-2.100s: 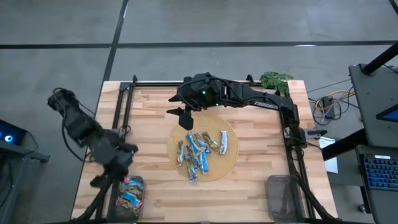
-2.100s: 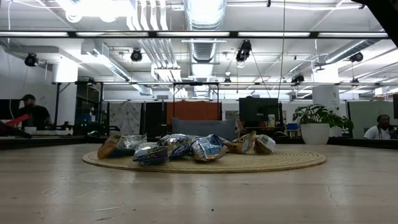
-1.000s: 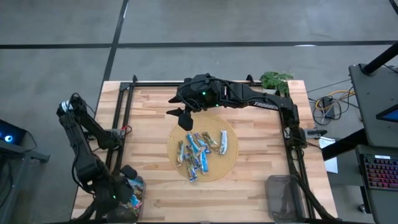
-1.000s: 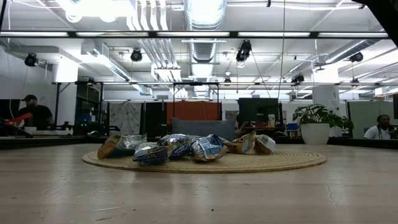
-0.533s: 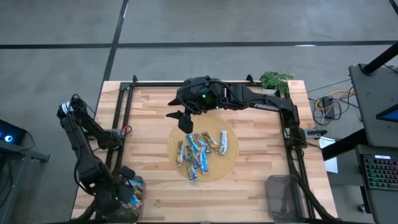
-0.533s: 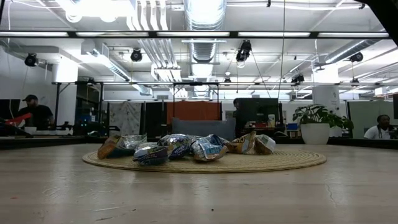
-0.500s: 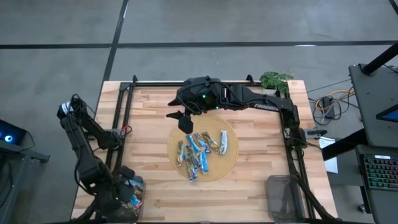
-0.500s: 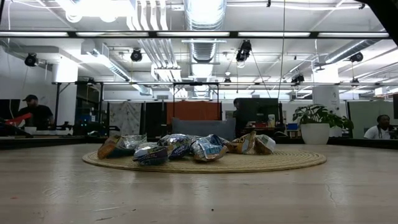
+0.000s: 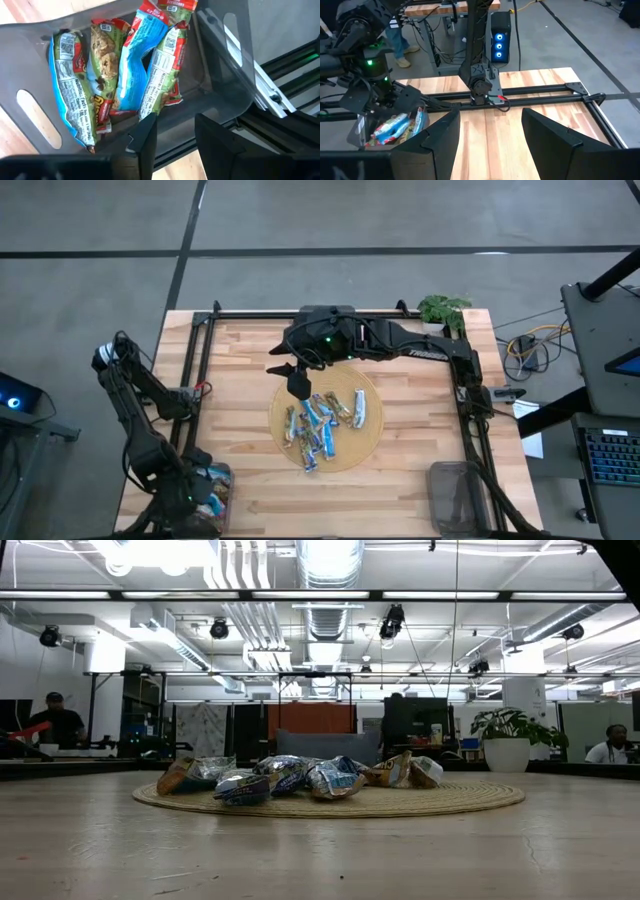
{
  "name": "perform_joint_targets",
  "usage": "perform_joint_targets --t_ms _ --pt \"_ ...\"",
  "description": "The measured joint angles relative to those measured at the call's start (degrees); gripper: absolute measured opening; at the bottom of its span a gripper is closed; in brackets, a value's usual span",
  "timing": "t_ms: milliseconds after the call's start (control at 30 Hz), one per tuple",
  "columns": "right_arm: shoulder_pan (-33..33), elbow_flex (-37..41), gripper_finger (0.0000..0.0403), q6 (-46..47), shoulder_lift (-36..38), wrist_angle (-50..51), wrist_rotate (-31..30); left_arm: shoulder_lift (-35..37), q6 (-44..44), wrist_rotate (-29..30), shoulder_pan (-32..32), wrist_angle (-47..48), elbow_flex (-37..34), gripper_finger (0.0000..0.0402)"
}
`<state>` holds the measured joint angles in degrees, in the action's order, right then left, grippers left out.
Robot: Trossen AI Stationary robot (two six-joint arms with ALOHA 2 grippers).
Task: Pick and place Granola Bars by type
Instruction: Put the blue granola bar into the top black bin
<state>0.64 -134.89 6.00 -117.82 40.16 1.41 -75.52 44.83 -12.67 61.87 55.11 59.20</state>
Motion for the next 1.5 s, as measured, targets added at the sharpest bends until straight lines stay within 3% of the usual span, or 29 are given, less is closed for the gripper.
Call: perform_joint_targets --t_ms 267,533,600,867,1033,1200,1333,1500 --pt "0.00 0.00 0.0203 -0.44 0.00 0.07 0.00 0.87 -2.06 2.59 -3.40 5.76 2.06 0.0108" --pt "0.00 0.00 0.0203 -2.96 0.54 2.29 0.05 2.21 -9.50 11.39 -10.03 7.61 8.18 0.0012" --pt "0.00 0.00 0.0203 -3.47 0.92 3.39 0.13 3.65 -10.47 12.87 -12.12 8.55 8.73 0.0005" --pt "0.00 0.00 0.0203 -5.87 3.18 6.70 0.13 13.60 -14.32 29.49 -21.62 9.40 10.98 0.0000" --pt "0.18 0.00 0.0203 -6.44 7.05 7.56 0.09 20.34 -20.49 40.97 -25.81 4.48 13.42 0.0000" --pt "0.13 0.04 0.0203 -6.79 9.79 7.61 0.04 25.44 -30.00 47.43 -28.68 -5.25 14.79 0.0000" --pt "0.08 0.04 0.0190 -7.92 10.94 9.01 -0.03 28.19 -37.09 48.81 -30.23 -13.28 14.80 0.0000" --pt "0.26 0.13 0.0137 -8.32 11.26 13.16 -1.88 29.40 -40.79 48.83 -31.75 -16.95 14.79 0.0000"
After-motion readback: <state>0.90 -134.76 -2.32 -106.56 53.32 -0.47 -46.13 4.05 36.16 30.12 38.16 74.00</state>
